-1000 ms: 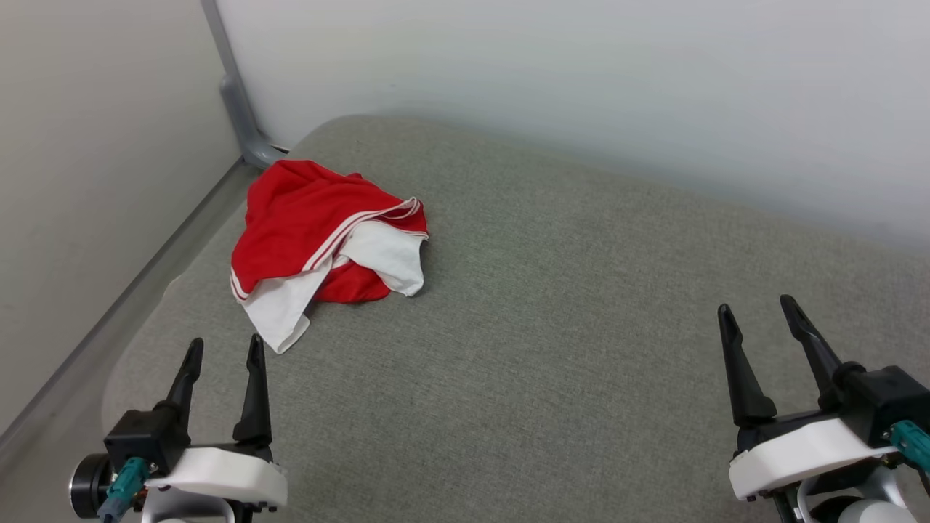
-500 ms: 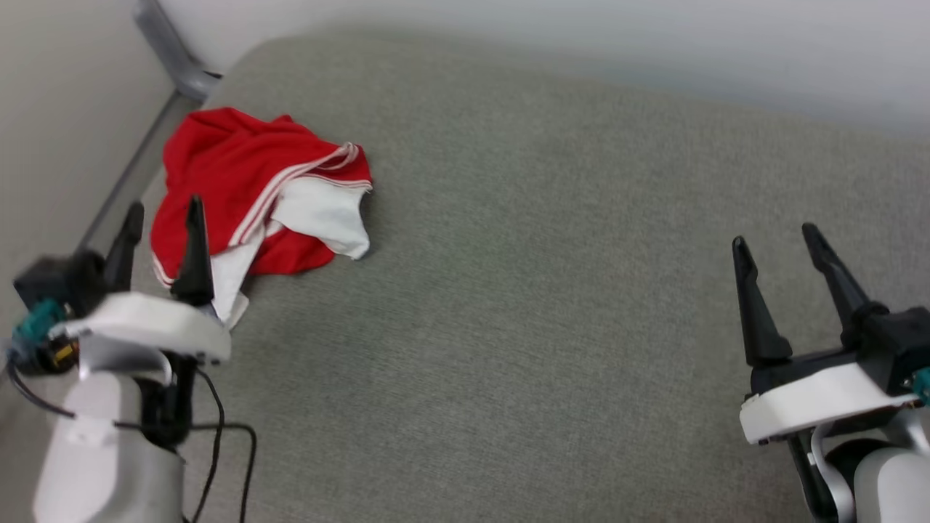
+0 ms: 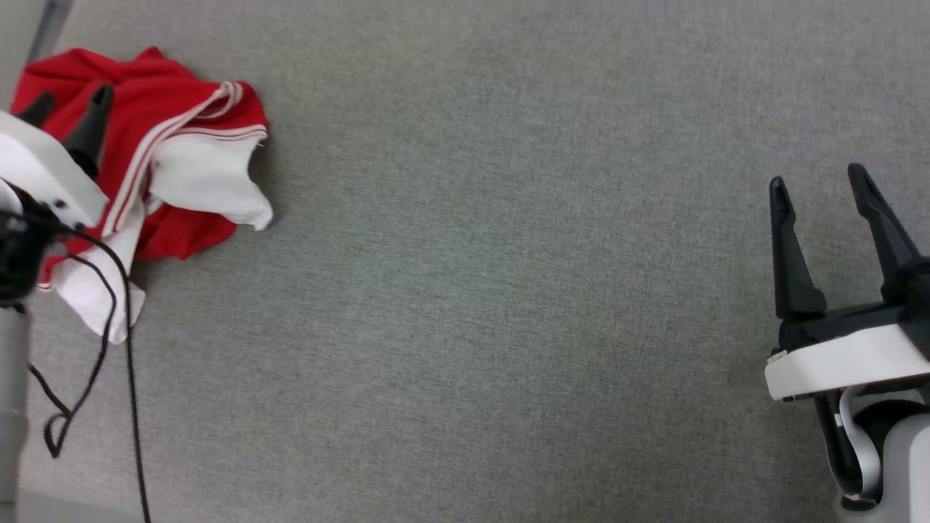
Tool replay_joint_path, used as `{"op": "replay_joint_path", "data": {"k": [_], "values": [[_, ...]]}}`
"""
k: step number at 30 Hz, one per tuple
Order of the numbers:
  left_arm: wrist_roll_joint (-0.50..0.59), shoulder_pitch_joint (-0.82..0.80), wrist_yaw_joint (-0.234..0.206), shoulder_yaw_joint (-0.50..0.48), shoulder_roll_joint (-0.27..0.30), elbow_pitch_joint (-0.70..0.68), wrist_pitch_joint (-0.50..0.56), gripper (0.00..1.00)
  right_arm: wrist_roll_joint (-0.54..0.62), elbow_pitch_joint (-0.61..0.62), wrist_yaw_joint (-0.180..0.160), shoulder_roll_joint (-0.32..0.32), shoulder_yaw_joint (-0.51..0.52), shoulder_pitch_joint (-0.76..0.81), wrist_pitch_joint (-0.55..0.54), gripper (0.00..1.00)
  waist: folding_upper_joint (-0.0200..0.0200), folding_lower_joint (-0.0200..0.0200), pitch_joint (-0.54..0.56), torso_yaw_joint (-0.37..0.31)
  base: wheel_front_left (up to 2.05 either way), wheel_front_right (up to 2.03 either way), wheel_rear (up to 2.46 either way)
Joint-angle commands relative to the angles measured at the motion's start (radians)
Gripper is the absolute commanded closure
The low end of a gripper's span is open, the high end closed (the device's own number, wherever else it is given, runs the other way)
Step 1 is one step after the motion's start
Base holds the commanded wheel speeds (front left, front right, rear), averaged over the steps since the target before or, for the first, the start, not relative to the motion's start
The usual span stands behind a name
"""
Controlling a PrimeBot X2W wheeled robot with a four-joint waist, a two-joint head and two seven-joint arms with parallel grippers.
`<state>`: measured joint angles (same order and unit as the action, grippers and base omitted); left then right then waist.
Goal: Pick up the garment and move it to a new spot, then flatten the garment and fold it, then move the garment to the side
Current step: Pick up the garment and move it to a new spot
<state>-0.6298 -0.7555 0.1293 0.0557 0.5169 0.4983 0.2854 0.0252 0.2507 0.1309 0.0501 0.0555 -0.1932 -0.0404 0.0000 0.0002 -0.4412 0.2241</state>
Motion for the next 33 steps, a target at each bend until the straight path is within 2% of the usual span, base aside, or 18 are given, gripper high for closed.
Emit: {"op": "replay_joint_path", "data": {"k": [1, 8, 12, 19, 20, 21, 22, 25, 33], "values": [[-0.018, -0.029, 0.002, 0.010, 0.020, 0.005, 0.037, 0.00, 0.001, 0.007, 0.000, 0.000, 0.002, -0.017, -0.001, 0.00, 0.0000, -0.0002, -0.046, -0.024, 0.00, 0.00, 0.00], [-0.088, -0.121, 0.002, 0.080, 0.100, 0.083, 0.312, 0.00, 0.000, 0.006, 0.000, 0.000, -0.008, -0.043, 0.011, 0.00, 0.0000, -0.0002, -0.116, -0.042, 0.00, 0.00, 0.00], [-0.107, -0.148, -0.001, 0.094, 0.119, 0.152, 0.410, 0.00, -0.003, -0.002, 0.000, 0.000, -0.018, -0.059, 0.019, 0.00, 0.0000, -0.0002, -0.136, -0.055, 0.00, 0.00, 0.00], [-0.142, -0.126, -0.007, 0.129, 0.081, 0.299, 0.553, 0.00, -0.015, -0.017, 0.000, 0.000, -0.016, -0.065, 0.028, 0.00, 0.0000, -0.0002, -0.137, -0.074, 0.00, 0.00, 0.00], [-0.140, -0.123, -0.006, 0.135, 0.076, 0.311, 0.560, 0.53, -0.016, -0.019, 0.000, 0.000, -0.014, -0.064, 0.028, 0.00, 0.0000, -0.0002, -0.135, -0.075, 0.00, 0.00, 0.00], [-0.138, -0.122, -0.006, 0.141, 0.070, 0.320, 0.557, 0.89, -0.016, -0.022, 0.000, 0.000, -0.012, -0.063, 0.028, 0.00, 0.0000, -0.0002, -0.132, -0.077, 0.00, 0.00, 0.00], [-0.137, -0.122, -0.005, 0.143, 0.062, 0.325, 0.546, 1.00, -0.019, -0.022, 0.000, 0.000, -0.010, -0.062, 0.028, 0.00, 0.0000, -0.0002, -0.127, -0.078, 0.00, 0.00, 0.00], [-0.122, -0.119, -0.003, 0.149, 0.064, 0.326, 0.470, 1.00, -0.021, -0.024, 0.000, 0.000, -0.006, -0.058, 0.030, 0.00, 0.0000, -0.0002, -0.111, -0.078, 0.00, 0.00, 0.00], [-0.084, -0.126, -0.001, 0.129, 0.077, 0.317, 0.160, 1.00, -0.046, -0.062, 0.000, 0.000, 0.003, -0.034, 0.049, 0.00, 0.0000, -0.0002, -0.013, -0.077, 0.00, 0.00, 0.00]]}}
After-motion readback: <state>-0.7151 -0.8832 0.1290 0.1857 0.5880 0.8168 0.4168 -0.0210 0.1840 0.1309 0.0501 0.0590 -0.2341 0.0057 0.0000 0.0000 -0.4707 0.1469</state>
